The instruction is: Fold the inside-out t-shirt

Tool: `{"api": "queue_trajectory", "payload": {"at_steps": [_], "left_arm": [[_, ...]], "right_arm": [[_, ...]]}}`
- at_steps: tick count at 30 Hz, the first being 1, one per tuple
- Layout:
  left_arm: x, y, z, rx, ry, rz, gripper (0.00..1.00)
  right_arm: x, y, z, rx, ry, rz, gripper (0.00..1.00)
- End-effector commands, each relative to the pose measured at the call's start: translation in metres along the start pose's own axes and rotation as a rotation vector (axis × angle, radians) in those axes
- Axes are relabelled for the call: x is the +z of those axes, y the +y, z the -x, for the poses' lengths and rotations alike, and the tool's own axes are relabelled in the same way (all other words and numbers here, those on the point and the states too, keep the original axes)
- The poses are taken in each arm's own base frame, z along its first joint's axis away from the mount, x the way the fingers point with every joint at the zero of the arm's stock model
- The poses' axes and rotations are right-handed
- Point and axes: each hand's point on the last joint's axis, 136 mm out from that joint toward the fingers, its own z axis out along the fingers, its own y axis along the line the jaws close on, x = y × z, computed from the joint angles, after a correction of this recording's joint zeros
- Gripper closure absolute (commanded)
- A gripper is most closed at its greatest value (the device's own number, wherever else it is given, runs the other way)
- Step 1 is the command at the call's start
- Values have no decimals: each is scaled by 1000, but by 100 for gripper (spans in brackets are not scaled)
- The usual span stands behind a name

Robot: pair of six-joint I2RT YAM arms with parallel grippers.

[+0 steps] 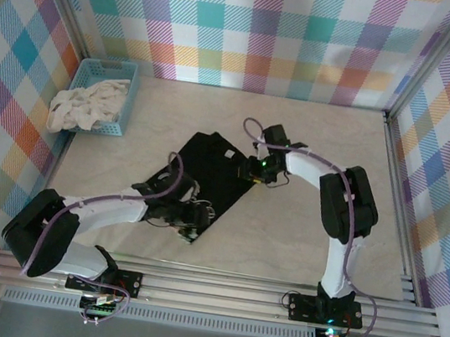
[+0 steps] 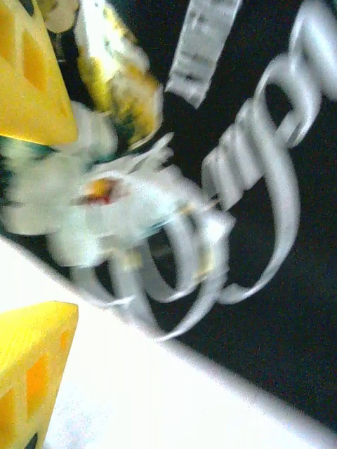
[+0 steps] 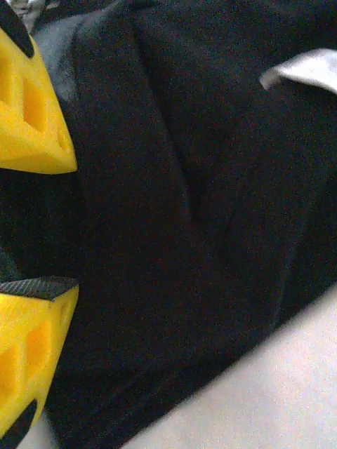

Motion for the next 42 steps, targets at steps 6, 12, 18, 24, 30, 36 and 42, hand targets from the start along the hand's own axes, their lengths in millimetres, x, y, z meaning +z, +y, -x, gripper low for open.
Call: {"api": "queue_trajectory", "payload": {"at_steps": [6,12,18,24,30,36,42], "left_arm": [[-62,-61,111,59,-317,-231,37],[-61,45,194,-164,-344,46,39],[-28,73,166,-185,-168,116,40],[-1,89,94,-196,-32,118,41],[23,9,47,-117,1,-68,40],[-26,31,111,-84,-252,97,37],[-49,72,182,-161,-360,130,31]], "right_arm": [[-60,30,40,-162,-190,53,51],[-30,103,-10,-168,-94,303,50],[1,101,-47,-87,27,273,51],[23,39,-64,-65,127,99,51],[-2,4,-46,-121,96,45,49],[-43,24,0,-246,-89,68,39],[-39,-3,57,-127,-144,-7,28]]}}
